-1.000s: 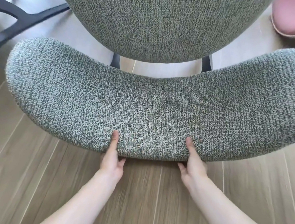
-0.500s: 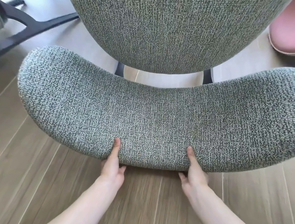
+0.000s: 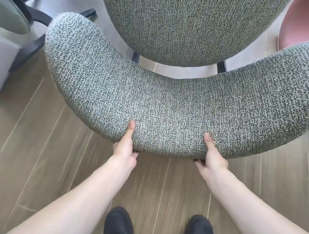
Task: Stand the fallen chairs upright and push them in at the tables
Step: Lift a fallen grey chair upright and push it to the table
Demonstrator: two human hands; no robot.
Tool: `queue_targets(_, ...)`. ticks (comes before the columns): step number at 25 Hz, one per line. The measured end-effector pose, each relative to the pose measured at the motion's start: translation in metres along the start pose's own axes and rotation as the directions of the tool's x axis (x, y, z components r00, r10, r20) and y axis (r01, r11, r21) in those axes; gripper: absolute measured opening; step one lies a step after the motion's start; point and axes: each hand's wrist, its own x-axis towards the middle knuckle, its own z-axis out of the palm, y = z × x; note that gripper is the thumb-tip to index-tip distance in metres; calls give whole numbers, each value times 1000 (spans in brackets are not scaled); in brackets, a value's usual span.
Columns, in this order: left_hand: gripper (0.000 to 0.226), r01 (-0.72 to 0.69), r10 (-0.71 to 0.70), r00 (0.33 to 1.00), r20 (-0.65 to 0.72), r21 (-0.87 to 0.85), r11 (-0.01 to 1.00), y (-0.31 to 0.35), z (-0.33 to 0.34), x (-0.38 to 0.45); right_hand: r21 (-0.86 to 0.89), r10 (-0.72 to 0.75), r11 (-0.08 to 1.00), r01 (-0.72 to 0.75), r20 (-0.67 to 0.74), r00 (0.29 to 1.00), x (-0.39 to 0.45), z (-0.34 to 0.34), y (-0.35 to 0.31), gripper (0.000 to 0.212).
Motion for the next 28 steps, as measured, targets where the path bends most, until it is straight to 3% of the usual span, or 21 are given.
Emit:
queue_targets(2, 83, 17, -17, 1000, -23, 26, 1000, 22, 7, -38, -53, -6, 999, 5, -17, 1000, -35, -6, -26, 76)
queue_targets(9, 97, 74, -70, 997, -43, 84, 994, 97, 17, -172, -114, 6, 993, -9, -30, 1000, -155, -27, -104, 86)
queue_targets(12, 92, 75, -68, 995, -73, 101, 992, 127, 21, -230, -144, 13, 989, -18, -37, 999, -202, -34, -130, 81)
queue_targets(16, 65, 61, -44, 990, -132, 127, 990, 169, 29, -299, -238, -71, 970, 47, -91, 993, -268, -35, -172, 97)
queue_targets(19, 99, 48, -35, 993, -112, 119, 992, 204, 40, -341, -396, -142, 914, 85, -116, 983, -312, -28, -214, 116)
queue_targets(20, 105, 45, -30, 992, -121, 124, 991, 211, 43, -349, -526, -237, 839, 141, -118, 964, -325, -26, -228, 120)
queue_targets(21, 104, 42, -23, 990, -138, 136, 990, 216, 47, -354, -689, -408, 682, 246, -78, 910, -333, -25, -239, 121)
queue_targets(23, 95, 36, -14, 988, -154, 138, 990, 226, 55, -359, -871, -736, 136, 473, 231, 636, -335, -20, -258, 117)
queue_targets(24, 91, 31, -9, 987, -160, 136, 990, 231, 59, -358, -830, -768, -157, 536, 444, 462, -330, -17, -264, 110)
queue_targets(25, 86, 20, 3, 987, -160, 141, 990, 236, 63, -354, -723, -681, -412, 554, 648, 340, -327, -12, -269, 98)
queue_targets(26, 81, 7, 18, 987, -159, 154, 988, 241, 67, -349, -590, -527, -580, 561, 797, 294, -326, -6, -275, 82)
queue_targets(28, 74, -36, 67, 987, -148, 203, 979, 248, 76, -341, -431, -278, -664, 611, 901, 333, -323, 3, -284, 57)
